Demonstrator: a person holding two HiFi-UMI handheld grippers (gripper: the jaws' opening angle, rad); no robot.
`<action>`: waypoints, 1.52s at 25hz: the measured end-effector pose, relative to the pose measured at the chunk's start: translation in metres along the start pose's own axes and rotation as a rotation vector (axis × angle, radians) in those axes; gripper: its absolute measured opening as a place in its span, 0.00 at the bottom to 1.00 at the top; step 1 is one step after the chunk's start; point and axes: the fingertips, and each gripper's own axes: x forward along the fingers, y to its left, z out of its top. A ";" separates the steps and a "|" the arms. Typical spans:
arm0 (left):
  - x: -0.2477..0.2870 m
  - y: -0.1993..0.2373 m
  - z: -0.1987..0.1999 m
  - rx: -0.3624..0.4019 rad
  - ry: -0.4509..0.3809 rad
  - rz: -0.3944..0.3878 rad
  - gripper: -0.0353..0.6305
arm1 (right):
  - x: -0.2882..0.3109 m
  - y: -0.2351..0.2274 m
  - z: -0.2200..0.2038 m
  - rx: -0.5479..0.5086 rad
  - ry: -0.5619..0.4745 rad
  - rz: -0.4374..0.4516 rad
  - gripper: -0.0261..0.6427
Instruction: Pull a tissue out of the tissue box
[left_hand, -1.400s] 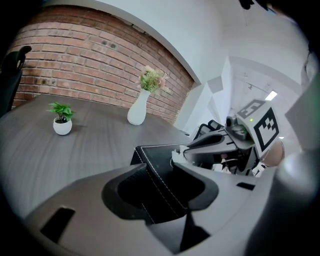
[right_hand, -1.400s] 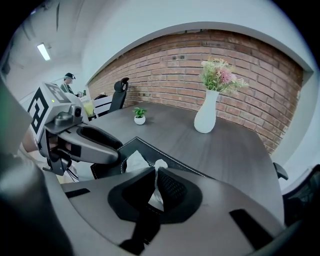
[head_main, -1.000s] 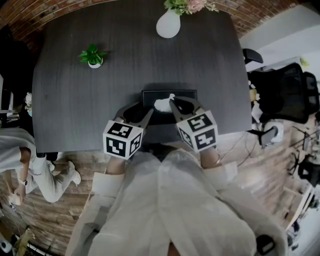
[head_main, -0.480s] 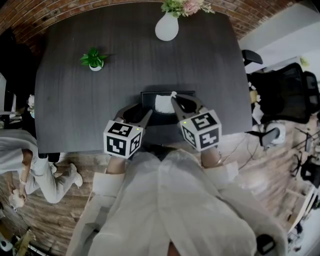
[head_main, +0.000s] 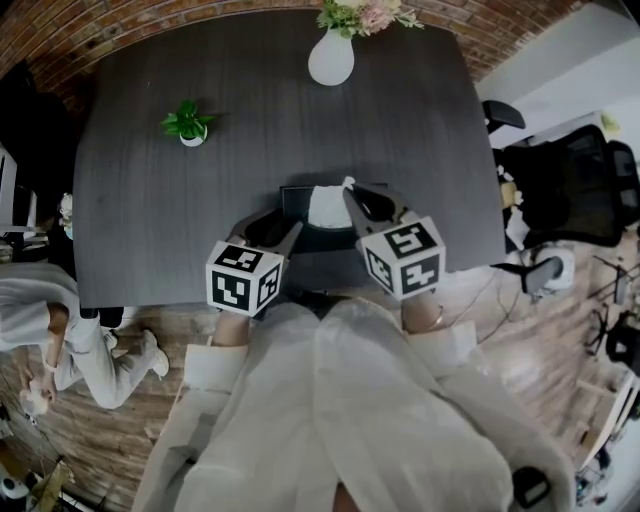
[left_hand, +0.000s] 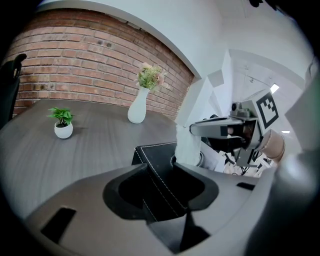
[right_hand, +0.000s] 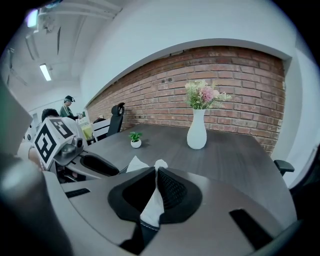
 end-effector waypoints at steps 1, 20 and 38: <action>0.000 0.000 0.000 0.000 0.001 0.000 0.28 | 0.000 -0.001 0.001 0.000 -0.003 -0.002 0.06; 0.000 -0.001 -0.001 0.000 -0.001 0.004 0.28 | -0.012 -0.011 0.032 0.000 -0.100 -0.014 0.06; -0.004 0.001 0.001 0.023 -0.005 0.025 0.28 | -0.036 -0.015 0.058 0.021 -0.210 -0.040 0.06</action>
